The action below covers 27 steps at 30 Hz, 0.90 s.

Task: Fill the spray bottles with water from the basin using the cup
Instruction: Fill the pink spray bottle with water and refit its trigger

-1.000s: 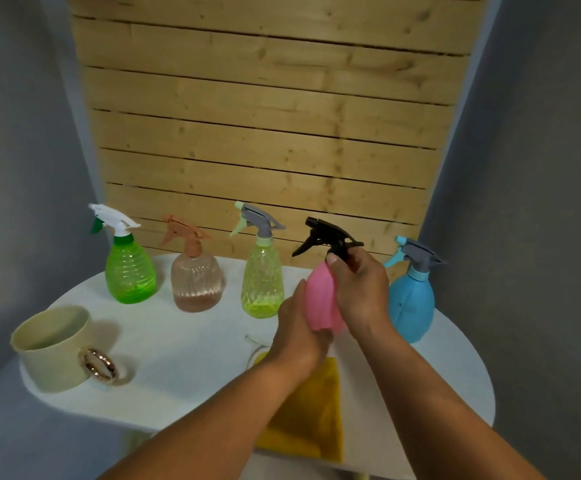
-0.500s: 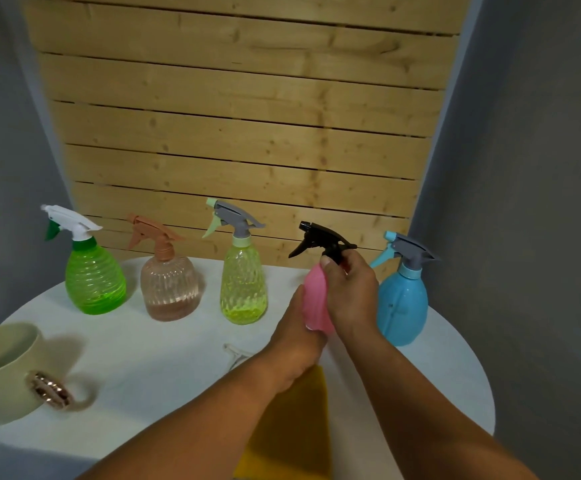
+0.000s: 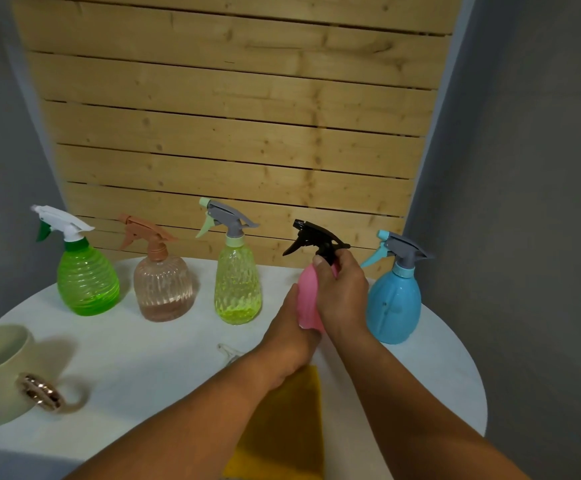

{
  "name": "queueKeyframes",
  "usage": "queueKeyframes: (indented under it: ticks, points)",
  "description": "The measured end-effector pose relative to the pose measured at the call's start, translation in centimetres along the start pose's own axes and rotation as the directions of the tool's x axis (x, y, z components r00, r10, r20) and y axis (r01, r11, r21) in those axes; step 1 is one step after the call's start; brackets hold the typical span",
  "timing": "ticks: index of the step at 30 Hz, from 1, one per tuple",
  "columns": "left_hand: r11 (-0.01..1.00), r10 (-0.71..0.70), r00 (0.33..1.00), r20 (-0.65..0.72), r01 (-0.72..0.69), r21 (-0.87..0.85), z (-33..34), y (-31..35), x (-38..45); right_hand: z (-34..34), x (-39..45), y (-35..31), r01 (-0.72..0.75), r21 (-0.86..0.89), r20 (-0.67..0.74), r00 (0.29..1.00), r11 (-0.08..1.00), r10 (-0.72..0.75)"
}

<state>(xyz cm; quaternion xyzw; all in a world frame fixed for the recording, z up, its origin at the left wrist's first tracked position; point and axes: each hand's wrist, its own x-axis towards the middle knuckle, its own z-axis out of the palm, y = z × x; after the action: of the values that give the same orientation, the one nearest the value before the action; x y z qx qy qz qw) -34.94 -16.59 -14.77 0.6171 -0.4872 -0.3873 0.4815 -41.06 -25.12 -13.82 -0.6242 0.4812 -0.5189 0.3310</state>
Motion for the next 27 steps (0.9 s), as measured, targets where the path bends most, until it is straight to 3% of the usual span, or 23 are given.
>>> queueKeyframes:
  ticks: [7,11,16,23,25,27]
  points:
    - [0.999,-0.024,0.995,-0.096,0.026,0.018,0.7,0.6,0.5,-0.6,-1.2,-0.9,0.001,-0.148,0.045,0.999,0.989,0.005]
    - [0.99,-0.061,0.975,-0.212,0.032,-0.136,1.4,1.7,0.8,-1.8,-1.9,-2.2,-0.004,-0.201,0.068,0.998,0.98,0.018]
    - [1.0,0.021,0.952,-0.305,-0.023,-0.005,1.9,2.2,0.9,-4.7,-2.2,-4.4,-0.067,-0.261,0.067,0.994,0.963,0.087]
    - [0.991,0.127,0.948,-0.291,-0.106,0.087,3.4,5.0,0.0,-10.8,0.8,-7.0,0.122,-0.229,-0.044,0.99,0.966,-0.135]
    - [0.99,0.128,0.952,-0.276,-0.109,0.085,3.9,6.0,0.1,-11.7,3.0,-6.4,0.16,-0.301,-0.031,0.984,0.94,-0.177]
    - [0.992,0.123,0.957,-0.264,-0.107,0.072,4.3,6.8,0.3,-12.2,5.0,-5.6,0.132,-0.358,0.035,0.991,0.924,-0.128]
